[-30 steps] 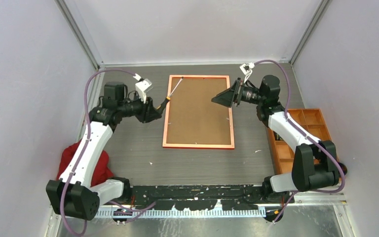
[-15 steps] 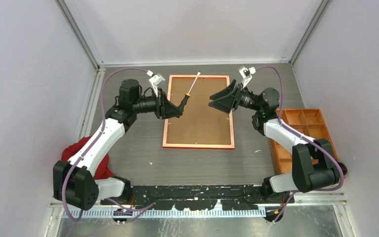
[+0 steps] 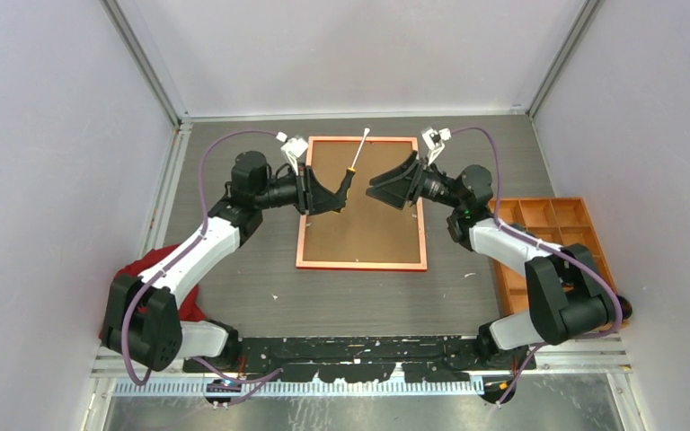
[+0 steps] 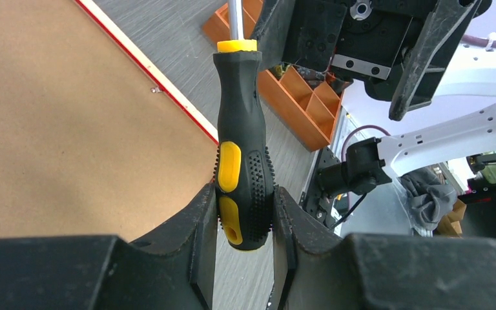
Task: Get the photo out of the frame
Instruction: Pick up the screwdriver from the center of the board.
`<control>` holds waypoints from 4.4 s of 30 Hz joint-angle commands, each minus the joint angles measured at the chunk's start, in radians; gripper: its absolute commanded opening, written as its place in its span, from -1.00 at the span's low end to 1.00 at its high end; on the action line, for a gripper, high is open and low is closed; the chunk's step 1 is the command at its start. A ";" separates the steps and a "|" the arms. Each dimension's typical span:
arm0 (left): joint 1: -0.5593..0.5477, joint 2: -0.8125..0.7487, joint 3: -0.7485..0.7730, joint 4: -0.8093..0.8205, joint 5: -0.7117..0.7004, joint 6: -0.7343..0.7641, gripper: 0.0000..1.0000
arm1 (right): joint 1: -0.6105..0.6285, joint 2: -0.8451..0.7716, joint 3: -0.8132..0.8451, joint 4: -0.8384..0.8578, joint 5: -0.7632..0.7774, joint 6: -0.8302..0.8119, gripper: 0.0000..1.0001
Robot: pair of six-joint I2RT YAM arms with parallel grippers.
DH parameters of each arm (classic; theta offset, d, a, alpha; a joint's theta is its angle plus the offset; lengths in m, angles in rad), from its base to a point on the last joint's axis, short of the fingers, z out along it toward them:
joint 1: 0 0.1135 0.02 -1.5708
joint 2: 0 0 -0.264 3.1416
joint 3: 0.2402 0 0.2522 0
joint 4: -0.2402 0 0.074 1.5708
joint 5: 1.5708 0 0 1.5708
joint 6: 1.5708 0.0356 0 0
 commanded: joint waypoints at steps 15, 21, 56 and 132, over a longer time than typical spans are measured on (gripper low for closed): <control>-0.018 -0.020 -0.080 0.226 -0.002 -0.066 -0.99 | 0.111 0.099 0.022 0.016 0.147 -0.080 0.57; -0.034 -0.011 -0.081 0.226 0.025 -0.062 -0.99 | 0.129 0.115 0.023 0.024 0.149 -0.087 0.55; 0.023 -0.057 0.012 0.096 0.128 -0.003 0.57 | 0.085 0.075 0.095 -0.048 -0.058 -0.124 -0.99; 0.055 -0.044 0.091 -0.035 0.047 0.094 -0.99 | 0.184 0.200 0.222 -0.581 -0.386 -0.436 1.00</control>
